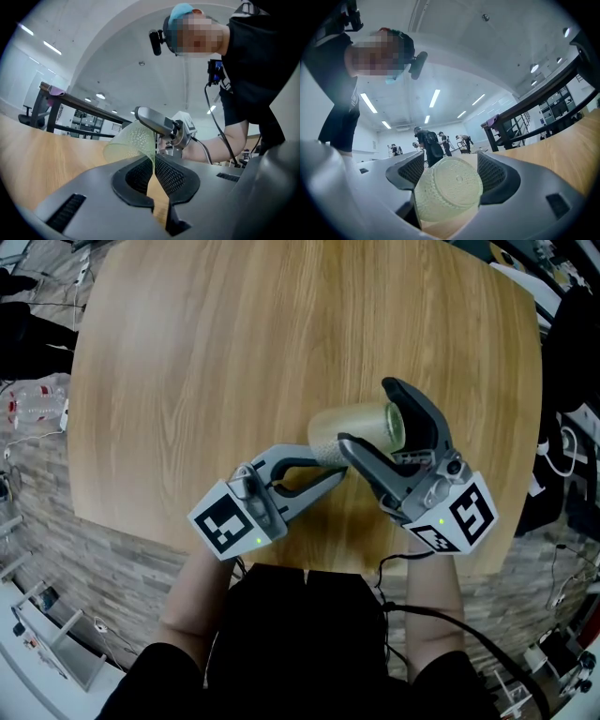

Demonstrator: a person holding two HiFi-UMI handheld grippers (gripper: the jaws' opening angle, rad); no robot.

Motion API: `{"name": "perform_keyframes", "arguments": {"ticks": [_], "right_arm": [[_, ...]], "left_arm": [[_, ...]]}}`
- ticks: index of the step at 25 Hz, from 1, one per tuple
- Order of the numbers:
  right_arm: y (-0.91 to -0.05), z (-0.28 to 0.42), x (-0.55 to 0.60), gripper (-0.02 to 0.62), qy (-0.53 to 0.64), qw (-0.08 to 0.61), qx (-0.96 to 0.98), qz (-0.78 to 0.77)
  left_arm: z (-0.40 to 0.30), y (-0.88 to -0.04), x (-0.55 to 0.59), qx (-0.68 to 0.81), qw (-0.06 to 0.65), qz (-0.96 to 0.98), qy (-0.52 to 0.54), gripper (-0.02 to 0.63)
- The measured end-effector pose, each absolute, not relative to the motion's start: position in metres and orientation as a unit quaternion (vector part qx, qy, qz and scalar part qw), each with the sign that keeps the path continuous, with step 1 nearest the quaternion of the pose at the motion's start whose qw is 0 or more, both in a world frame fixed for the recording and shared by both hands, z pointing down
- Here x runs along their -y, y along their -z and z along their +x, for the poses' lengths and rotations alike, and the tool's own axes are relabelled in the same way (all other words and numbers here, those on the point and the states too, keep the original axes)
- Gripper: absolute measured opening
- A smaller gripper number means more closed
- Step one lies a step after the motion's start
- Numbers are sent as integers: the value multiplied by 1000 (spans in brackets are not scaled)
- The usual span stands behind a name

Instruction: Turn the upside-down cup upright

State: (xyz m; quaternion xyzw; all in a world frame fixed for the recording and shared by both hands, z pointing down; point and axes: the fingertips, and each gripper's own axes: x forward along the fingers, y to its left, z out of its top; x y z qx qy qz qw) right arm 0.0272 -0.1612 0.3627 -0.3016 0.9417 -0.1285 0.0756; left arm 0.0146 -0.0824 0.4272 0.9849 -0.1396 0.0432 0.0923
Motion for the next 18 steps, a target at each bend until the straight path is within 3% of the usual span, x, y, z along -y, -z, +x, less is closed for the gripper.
{"name": "perform_keyframes", "arguments": {"ticks": [4,8,18], "right_arm": [[-371,35,167,327,107,43,-934,-337],[-382,41,166,327,82,-5,-936,-343],[-456,34,146,328,-88,-341,-896,-272]], "left_arm": [[15,-431,92,167,60,981,-75,21],[4,-448,104,214,84,966,-115,21],[-8,-466,122,226,66,945,-226,21]]}}
